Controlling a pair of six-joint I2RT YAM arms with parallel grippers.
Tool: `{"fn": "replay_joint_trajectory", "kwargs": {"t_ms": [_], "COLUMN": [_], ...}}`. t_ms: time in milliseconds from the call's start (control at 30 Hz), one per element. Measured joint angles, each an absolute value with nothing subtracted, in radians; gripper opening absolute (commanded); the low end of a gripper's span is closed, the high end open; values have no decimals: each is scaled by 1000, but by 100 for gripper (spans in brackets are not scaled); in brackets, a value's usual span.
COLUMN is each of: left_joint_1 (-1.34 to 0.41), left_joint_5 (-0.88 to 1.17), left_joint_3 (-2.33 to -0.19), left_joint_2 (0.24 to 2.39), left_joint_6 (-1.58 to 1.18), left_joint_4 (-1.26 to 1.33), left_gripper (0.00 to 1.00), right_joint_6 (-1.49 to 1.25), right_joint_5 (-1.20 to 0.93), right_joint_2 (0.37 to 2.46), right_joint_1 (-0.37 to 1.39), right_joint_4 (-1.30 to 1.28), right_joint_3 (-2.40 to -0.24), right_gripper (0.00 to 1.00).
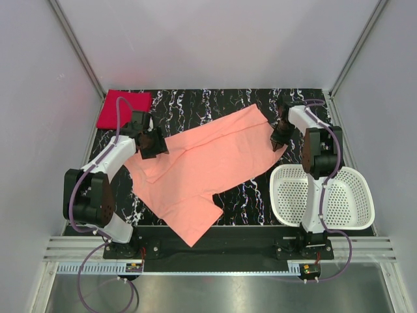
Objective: Fold and stack the t-shirts
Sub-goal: Fold the tshirt
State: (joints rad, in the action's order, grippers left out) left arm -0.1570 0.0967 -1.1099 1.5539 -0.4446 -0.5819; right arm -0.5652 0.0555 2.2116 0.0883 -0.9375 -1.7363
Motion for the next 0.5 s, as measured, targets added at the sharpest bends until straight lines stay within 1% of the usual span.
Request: {"fn": "replay_joint_trajectory", "kwargs": {"t_ms": [233,267,400,500], "left_joint_1": [-149,-147,-144,-143], "left_joint_5": [89,88,79,72], "left_joint_3": [-1110,-1110,-1110,-1110], "left_joint_2": [1568,1572,1574,1576], "left_joint_6": [-439,-436,-422,-411], "left_joint_4": [-582,-583,-589,-592], "left_gripper": [61,61,61,61], "right_joint_6": [-585,-592,-613,-614], "right_joint_5": [166,191,261,275], "right_joint_2": [2141,2123,2055,2005], "right_joint_1": [68,59,10,-8], "right_joint_4": [-946,-953,-991,-994], "right_joint_3": [-1628,-1600,-1511,-1490], "right_gripper": [8,10,22,27]}}
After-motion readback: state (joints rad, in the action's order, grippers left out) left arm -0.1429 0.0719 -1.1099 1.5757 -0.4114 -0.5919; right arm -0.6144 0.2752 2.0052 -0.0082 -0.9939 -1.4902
